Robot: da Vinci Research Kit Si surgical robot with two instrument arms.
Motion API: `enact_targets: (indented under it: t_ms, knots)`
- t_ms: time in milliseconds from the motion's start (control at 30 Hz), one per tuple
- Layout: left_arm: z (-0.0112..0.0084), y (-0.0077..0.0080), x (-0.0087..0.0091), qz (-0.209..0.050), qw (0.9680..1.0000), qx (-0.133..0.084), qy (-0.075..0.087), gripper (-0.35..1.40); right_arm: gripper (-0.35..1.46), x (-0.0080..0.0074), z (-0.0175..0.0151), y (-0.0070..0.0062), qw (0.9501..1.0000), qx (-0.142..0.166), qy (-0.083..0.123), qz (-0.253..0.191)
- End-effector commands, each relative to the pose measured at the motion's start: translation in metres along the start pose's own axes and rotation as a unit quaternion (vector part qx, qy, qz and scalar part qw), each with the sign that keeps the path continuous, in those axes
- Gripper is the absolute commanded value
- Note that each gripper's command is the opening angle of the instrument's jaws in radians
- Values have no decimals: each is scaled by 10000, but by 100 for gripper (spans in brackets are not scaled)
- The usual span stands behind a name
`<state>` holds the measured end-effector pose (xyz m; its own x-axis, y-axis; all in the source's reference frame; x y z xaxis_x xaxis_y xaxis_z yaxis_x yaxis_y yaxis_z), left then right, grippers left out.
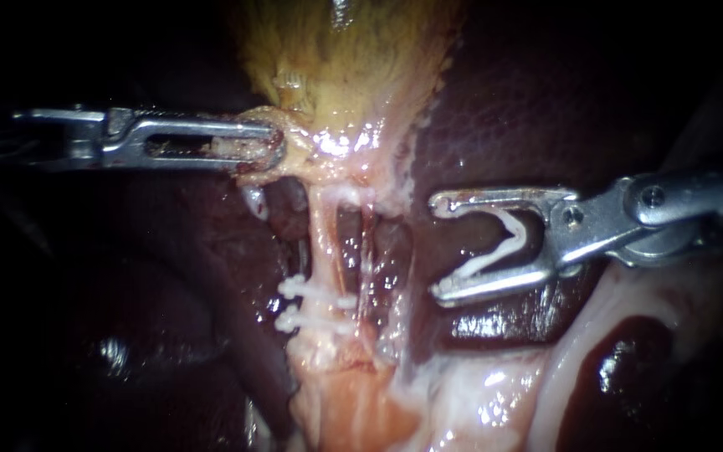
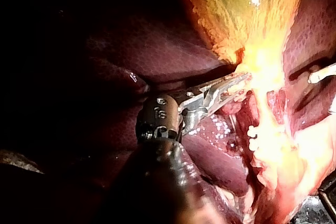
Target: Clipping third clip left tube
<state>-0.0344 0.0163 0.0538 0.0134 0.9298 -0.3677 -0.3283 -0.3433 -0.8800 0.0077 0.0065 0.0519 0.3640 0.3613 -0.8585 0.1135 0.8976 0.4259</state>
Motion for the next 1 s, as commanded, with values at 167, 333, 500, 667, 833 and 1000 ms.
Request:
enact_targets:
  t_ms: [167,333,500,667,833,1000]
  knots:
    - [-10,9,9,-32,10000,-19,-15,-35,50,-1,1,0,10000,41,5,1]
    - [-40,26,29,-105,9999,-84,-15,-35,50,-1,1,-1,10000,85,13,1]
    - [-66,40,44,-167,9998,-79,96,-35,49,2,7,-2,9997,148,32,178]
    - [-69,43,46,-177,9997,-98,118,-35,49,11,27,-2,9970,292,70,711]
    - [-69,43,45,-174,9997,-94,120,-35,49,20,64,3,9934,330,68,1093]
    - [-69,44,45,-175,9997,-91,121,-35,49,26,93,13,9895,354,91,1395]
